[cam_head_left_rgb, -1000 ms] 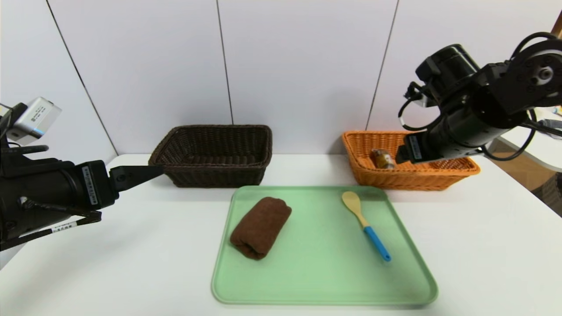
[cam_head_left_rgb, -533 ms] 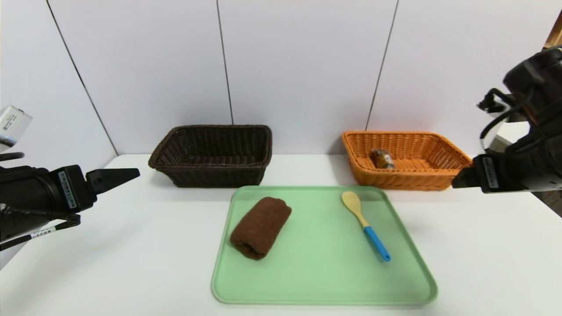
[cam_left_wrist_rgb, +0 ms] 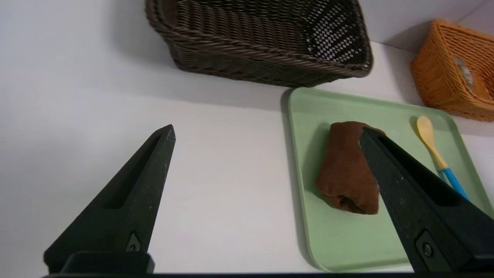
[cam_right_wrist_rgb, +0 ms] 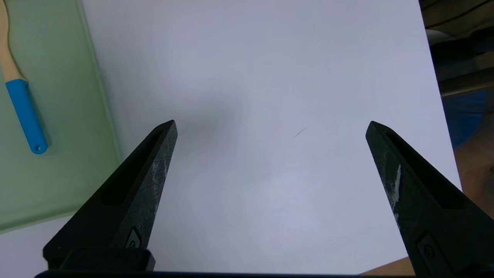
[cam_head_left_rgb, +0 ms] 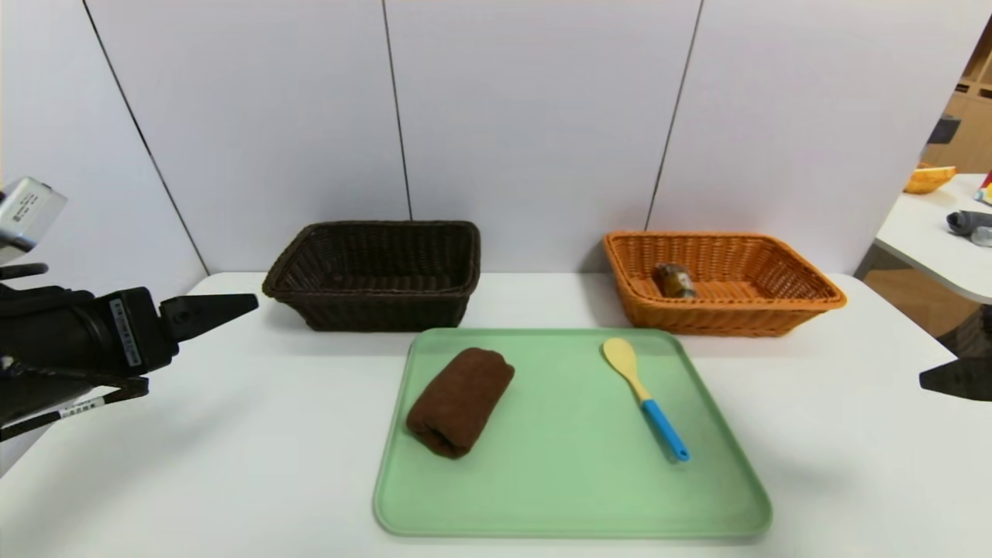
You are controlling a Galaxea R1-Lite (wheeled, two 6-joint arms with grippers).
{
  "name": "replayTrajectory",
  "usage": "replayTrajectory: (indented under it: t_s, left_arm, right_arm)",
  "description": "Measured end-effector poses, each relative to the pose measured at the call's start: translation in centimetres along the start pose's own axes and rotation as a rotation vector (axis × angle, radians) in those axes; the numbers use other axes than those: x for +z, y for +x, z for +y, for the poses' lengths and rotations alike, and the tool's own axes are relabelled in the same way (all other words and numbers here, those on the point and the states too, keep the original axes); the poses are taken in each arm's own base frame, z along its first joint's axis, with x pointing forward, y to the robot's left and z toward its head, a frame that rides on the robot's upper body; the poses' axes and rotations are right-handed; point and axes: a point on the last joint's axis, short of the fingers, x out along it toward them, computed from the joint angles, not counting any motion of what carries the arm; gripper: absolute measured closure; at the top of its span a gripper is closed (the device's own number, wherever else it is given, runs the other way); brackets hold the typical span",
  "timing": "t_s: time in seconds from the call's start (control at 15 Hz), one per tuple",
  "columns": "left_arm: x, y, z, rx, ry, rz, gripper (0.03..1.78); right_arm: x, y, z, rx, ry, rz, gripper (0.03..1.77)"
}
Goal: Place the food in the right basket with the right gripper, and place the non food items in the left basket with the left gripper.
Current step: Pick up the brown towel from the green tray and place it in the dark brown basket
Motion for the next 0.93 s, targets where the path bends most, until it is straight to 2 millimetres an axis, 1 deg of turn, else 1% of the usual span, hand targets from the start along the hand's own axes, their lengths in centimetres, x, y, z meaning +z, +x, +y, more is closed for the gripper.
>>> replayTrajectory:
  t_s: [0.13,0.27,0.4,0.53,0.73,0.93]
  left_arm:
    - [0.1,0.7,-1.8,-0.094,0.045,0.015,0.12]
    - [0.2,1.8,-3.7,-0.199,0.073,0.018,0.12]
    - [0.1,2.7,-5.1,-0.248,0.091,0.053,0.12]
    - [0.1,3.1,-5.9,-0.257,0.111,0.107,0.12]
    - [0.3,3.1,-6.3,-0.250,0.152,0.165,0.12]
    - [0.3,3.1,-6.4,-0.247,0.181,0.181,0.12]
  right_arm:
    - [-0.7,-0.3,-0.3,0.001,-0.008,-0.002,0.11]
    - [-0.8,-0.5,-0.3,0.011,-0.054,-0.009,0.11]
    - [-0.7,-0.8,-0.2,0.027,-0.092,-0.018,0.11]
    - [-0.3,-1.1,0.0,0.074,-0.095,-0.029,0.11]
    - [0.2,-1.2,0.6,0.227,-0.120,-0.010,0.11]
    - [0.2,-1.1,1.6,0.367,-0.264,0.003,0.11]
